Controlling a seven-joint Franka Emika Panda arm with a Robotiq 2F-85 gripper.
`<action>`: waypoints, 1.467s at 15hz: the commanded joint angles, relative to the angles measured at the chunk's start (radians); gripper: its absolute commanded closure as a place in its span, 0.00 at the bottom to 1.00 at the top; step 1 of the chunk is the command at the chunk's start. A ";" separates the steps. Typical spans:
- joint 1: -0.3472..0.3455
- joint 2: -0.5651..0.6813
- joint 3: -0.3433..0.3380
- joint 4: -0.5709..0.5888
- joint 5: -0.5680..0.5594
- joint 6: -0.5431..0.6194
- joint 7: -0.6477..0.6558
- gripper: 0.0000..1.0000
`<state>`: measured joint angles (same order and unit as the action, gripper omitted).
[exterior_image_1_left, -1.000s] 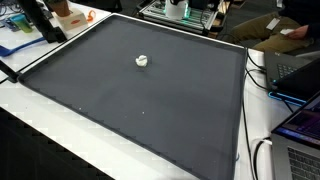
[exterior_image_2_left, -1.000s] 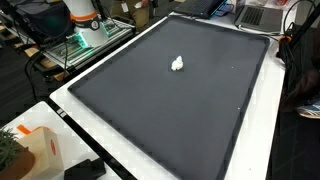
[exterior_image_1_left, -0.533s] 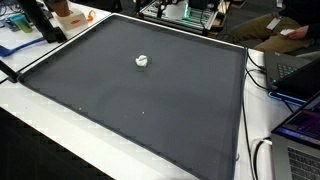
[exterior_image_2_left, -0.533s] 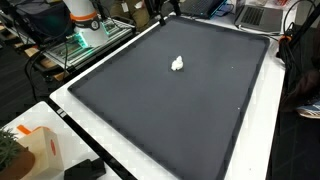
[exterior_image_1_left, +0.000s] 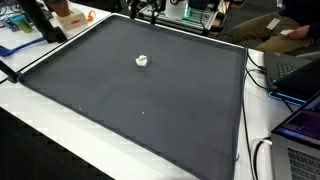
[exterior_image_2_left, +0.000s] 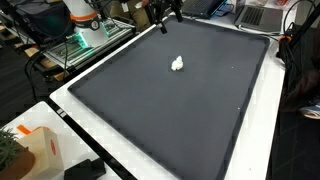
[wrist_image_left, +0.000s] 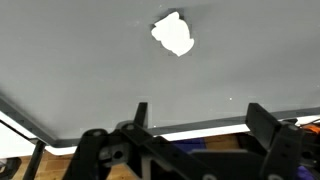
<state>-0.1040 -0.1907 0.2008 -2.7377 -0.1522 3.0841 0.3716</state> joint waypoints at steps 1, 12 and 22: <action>-0.029 0.017 0.012 -0.006 -0.019 0.009 0.019 0.00; -0.322 0.103 0.187 -0.009 -0.374 0.090 0.127 0.00; -0.344 0.113 0.224 -0.003 -0.405 0.084 0.149 0.00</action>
<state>-0.4477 -0.0782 0.4245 -2.7411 -0.5567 3.1682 0.5206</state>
